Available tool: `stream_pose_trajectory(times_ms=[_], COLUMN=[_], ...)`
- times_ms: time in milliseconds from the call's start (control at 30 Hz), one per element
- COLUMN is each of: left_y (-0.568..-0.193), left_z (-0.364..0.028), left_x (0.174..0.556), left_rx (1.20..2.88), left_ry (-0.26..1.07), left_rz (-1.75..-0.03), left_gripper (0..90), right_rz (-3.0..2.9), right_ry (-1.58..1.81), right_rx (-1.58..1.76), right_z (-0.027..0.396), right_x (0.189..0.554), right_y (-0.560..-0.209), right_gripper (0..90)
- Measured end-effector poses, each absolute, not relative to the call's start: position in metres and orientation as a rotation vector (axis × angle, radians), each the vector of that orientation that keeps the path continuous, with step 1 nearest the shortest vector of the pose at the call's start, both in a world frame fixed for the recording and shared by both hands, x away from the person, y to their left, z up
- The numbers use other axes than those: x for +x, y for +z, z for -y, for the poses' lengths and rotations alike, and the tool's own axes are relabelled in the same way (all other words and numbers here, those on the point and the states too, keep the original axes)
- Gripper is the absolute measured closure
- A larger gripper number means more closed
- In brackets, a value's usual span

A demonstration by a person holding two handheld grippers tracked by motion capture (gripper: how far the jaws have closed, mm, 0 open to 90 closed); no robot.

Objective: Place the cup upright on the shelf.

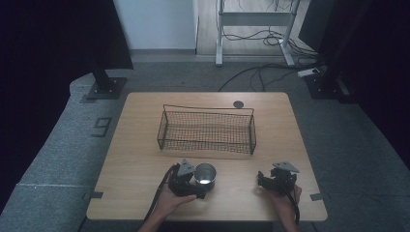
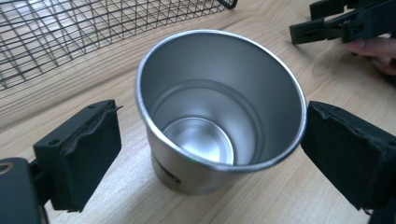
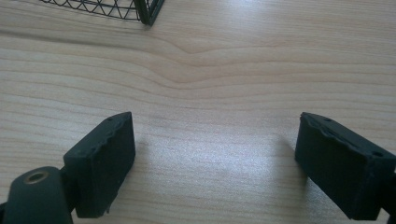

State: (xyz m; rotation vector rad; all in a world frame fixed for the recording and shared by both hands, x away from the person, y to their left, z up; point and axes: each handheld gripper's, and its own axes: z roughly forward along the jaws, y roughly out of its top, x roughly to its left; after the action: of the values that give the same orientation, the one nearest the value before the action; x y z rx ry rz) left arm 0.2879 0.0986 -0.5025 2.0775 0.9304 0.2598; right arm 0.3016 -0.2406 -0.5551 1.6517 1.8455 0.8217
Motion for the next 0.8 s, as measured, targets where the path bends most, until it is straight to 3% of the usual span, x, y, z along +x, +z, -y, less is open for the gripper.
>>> stream_pose_trajectory(times_ms=[333, 567, 800], left_y=[-0.509, -0.514, -0.514], left_z=[-0.083, -0.082, -0.086], left_x=[0.297, 0.296, 0.294], left_rx=[2.098, 2.093, 2.098], left_ry=[0.290, 0.304, 0.313], left_rz=[-0.931, -0.886, -0.858], left_gripper=[6.2, 14.2, 14.9], right_rz=[-1.845, -1.844, -1.842], right_ry=[0.821, 0.820, 0.819], right_rx=[1.652, 1.649, 1.652], right_z=[0.241, 0.241, 0.240], right_x=[0.302, 0.301, 0.301], right_y=[-0.555, -0.555, -0.555], right_gripper=[12.1, 12.6, 12.7])
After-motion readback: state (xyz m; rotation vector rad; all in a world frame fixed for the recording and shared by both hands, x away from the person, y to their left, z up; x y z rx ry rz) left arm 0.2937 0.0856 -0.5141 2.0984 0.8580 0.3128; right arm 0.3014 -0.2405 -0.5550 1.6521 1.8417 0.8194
